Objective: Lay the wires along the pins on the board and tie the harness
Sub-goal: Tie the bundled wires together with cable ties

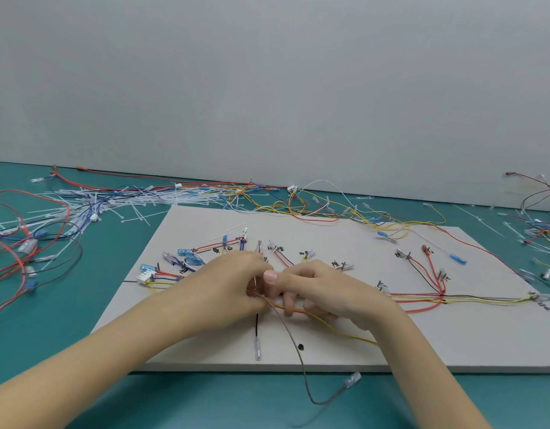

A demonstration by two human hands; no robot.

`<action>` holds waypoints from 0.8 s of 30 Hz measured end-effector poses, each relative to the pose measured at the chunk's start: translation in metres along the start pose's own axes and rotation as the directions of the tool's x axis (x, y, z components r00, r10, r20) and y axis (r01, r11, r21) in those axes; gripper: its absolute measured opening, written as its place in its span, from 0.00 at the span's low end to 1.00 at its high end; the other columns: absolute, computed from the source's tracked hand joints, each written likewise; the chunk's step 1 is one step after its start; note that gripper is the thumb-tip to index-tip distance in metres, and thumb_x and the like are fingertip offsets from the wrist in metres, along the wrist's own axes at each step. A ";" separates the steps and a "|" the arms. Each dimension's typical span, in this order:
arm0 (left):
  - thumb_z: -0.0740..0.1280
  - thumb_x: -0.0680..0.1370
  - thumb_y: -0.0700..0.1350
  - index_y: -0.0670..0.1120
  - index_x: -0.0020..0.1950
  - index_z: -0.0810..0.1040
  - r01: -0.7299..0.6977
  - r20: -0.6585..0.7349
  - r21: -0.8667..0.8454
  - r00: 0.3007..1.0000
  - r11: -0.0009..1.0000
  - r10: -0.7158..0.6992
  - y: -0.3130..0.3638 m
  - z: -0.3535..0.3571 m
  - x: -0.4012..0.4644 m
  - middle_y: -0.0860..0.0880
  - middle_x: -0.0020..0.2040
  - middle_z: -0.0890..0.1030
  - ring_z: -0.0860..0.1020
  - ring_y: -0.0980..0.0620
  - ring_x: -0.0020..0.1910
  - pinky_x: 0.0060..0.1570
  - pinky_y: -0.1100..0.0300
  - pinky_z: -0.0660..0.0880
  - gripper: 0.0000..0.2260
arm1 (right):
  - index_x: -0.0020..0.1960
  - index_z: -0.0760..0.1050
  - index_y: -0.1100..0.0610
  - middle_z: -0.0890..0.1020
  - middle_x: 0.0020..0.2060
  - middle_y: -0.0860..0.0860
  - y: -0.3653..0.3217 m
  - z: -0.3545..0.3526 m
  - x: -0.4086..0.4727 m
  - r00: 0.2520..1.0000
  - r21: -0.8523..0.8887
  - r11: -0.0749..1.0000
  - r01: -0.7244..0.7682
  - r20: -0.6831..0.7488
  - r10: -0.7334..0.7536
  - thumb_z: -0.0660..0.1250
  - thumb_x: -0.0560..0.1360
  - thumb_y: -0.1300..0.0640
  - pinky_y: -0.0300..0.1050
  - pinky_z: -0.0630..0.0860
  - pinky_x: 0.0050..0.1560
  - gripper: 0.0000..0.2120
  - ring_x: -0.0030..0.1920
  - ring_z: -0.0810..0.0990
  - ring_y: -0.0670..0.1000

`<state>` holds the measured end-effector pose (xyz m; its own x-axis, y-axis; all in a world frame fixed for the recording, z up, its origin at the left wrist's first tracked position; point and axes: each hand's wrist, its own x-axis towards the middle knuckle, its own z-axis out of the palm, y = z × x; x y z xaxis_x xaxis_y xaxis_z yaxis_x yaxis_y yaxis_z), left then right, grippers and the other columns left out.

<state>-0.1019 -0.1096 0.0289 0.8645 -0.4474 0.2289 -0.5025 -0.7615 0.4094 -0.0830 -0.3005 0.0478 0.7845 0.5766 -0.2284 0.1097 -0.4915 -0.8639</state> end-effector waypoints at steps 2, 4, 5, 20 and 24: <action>0.68 0.71 0.47 0.53 0.32 0.70 0.039 -0.019 -0.049 0.999 0.998 -0.040 0.000 0.001 -0.001 0.56 0.29 0.71 0.68 0.57 0.31 0.32 0.59 0.64 0.10 | 0.39 0.78 0.52 0.80 0.34 0.50 0.001 -0.001 -0.001 1.000 -0.036 0.999 0.025 0.003 -0.025 0.67 0.72 0.36 0.25 0.60 0.22 0.18 0.23 0.69 0.39; 0.69 0.69 0.47 0.53 0.32 0.72 0.084 -0.024 -0.131 0.996 0.988 -0.088 0.001 0.001 -0.001 0.58 0.29 0.72 0.67 0.57 0.29 0.30 0.60 0.63 0.08 | 0.41 0.79 0.50 0.82 0.35 0.53 0.000 -0.002 -0.002 0.998 -0.025 0.999 0.038 0.051 -0.037 0.68 0.71 0.35 0.29 0.61 0.22 0.18 0.23 0.67 0.41; 0.70 0.70 0.47 0.54 0.31 0.73 0.107 -0.019 -0.197 0.993 0.974 -0.113 0.002 0.001 0.000 0.58 0.28 0.72 0.67 0.57 0.29 0.30 0.60 0.63 0.09 | 0.42 0.78 0.49 0.83 0.36 0.55 -0.001 -0.003 -0.003 0.996 0.004 1.000 0.027 0.085 -0.027 0.68 0.70 0.33 0.33 0.59 0.21 0.19 0.23 0.63 0.44; 0.81 0.63 0.46 0.47 0.33 0.82 0.198 0.093 -0.718 0.977 0.667 -0.190 -0.010 -0.032 -0.004 0.51 0.28 0.77 0.73 0.57 0.29 0.31 0.70 0.69 0.08 | 0.41 0.83 0.55 0.74 0.25 0.49 0.001 -0.039 -0.019 0.983 0.028 0.999 0.018 0.181 -0.022 0.68 0.76 0.57 0.35 0.54 0.22 0.07 0.21 0.58 0.44; 0.75 0.63 0.54 0.47 0.32 0.82 0.146 0.060 -0.736 0.987 0.661 -0.151 -0.019 -0.048 -0.008 0.50 0.28 0.77 0.73 0.56 0.28 0.33 0.72 0.70 0.11 | 0.41 0.82 0.53 0.73 0.25 0.45 0.005 -0.052 -0.026 0.972 0.087 0.996 0.025 0.232 -0.045 0.67 0.75 0.54 0.35 0.53 0.22 0.07 0.22 0.56 0.44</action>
<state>-0.0991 -0.0694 0.0618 0.9284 -0.3546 0.1106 -0.1991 -0.2234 0.9542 -0.0708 -0.3520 0.0732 0.6159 0.7337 -0.2871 0.0760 -0.4180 -0.9052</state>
